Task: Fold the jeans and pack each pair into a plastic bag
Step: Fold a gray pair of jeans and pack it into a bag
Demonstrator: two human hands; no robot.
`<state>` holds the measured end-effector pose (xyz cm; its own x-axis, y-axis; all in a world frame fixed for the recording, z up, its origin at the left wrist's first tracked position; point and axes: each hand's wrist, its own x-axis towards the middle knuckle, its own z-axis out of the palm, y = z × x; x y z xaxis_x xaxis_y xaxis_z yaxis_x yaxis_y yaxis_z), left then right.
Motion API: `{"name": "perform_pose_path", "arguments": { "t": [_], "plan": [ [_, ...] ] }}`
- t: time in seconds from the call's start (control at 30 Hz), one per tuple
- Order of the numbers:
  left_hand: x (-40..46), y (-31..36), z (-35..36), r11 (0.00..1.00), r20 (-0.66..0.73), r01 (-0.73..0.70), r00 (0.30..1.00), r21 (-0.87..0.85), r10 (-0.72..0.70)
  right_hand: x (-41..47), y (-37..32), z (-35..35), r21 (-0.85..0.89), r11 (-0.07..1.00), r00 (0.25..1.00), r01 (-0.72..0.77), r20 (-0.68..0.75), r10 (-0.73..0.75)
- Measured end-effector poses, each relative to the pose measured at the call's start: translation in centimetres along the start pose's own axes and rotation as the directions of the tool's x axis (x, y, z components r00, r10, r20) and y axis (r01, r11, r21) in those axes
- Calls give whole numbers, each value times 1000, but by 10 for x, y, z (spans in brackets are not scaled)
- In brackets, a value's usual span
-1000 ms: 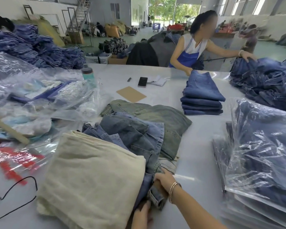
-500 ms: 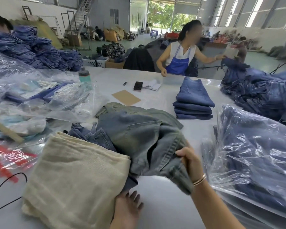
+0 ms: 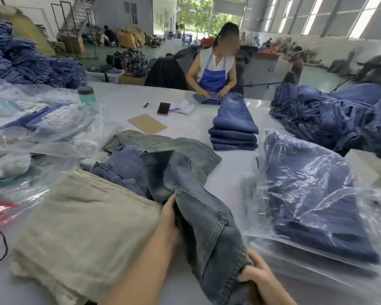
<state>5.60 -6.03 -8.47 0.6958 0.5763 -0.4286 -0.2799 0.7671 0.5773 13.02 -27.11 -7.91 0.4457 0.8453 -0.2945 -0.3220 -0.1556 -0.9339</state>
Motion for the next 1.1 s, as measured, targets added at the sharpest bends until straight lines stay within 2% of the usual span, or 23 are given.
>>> {"name": "perform_pose_path", "arguments": {
  "t": [0.1,0.17,0.23,0.3,0.37,0.43,0.47,0.53,0.6,0.67,0.73,0.77,0.8,0.83,0.87,0.9,0.93,0.97,1.03,1.1],
  "plan": [
    [-7,8,-12,996,-39,-23,999,83,27,9,46,2,-112,974,980,-195,-71,188],
    [-21,-2,-26,988,-5,1,1000,156,0,16,73,8,-138,958,964,-253,-124,236],
    [-36,-15,-39,973,48,21,998,232,-33,18,92,9,-123,967,972,-225,-102,213],
    [-46,-27,-48,916,96,16,994,401,-60,27,95,13,-123,973,980,-196,-49,191],
    [-49,-38,-57,811,129,-34,990,584,-51,48,86,15,-66,986,974,-150,-180,136],
    [-49,-46,-67,741,33,-59,998,668,50,66,71,18,-7,998,944,-59,-327,53],
    [-50,-48,-70,719,-56,-47,991,694,119,74,62,21,-13,1000,949,-27,-315,22],
    [-54,-47,-77,690,-229,-5,941,723,248,87,42,27,-140,990,984,-22,-178,-3],
    [-58,-44,-82,639,-278,-40,878,768,389,101,26,35,-342,940,999,-2,-35,-10],
    [-67,-41,-81,471,-240,-54,805,881,542,113,16,43,-460,888,1000,-21,-18,15],
    [-81,-42,-76,263,-211,37,709,964,673,124,17,45,-444,895,996,-50,-93,9],
    [-88,-47,-74,174,-146,20,641,985,754,126,21,42,-437,898,987,-50,-160,-23],
    [-93,-48,-76,56,-6,-72,563,996,827,127,28,36,-452,889,963,-67,-261,-61],
    [-99,-54,-77,-75,175,-202,535,976,827,127,36,27,-480,869,926,-125,-371,-72],
    [-100,-58,-76,-169,352,-349,570,922,743,125,44,17,-518,825,890,-225,-454,-42],
    [-97,-59,-72,-144,435,-441,683,886,587,121,53,7,-575,748,872,-331,-489,10],
    [-94,-62,-67,-52,398,-409,838,911,374,117,61,-1,-648,642,875,-408,-480,72],
    [-86,-70,-69,-9,314,-319,926,948,210,114,68,-7,-732,521,888,-439,-441,127],
    [-62,-84,-75,44,133,-139,984,989,119,109,73,-10,-858,321,915,-402,-362,179],
    [-46,-93,-78,2,58,-58,998,998,34,106,75,-11,-931,168,936,-324,-290,200]
  ]
}}
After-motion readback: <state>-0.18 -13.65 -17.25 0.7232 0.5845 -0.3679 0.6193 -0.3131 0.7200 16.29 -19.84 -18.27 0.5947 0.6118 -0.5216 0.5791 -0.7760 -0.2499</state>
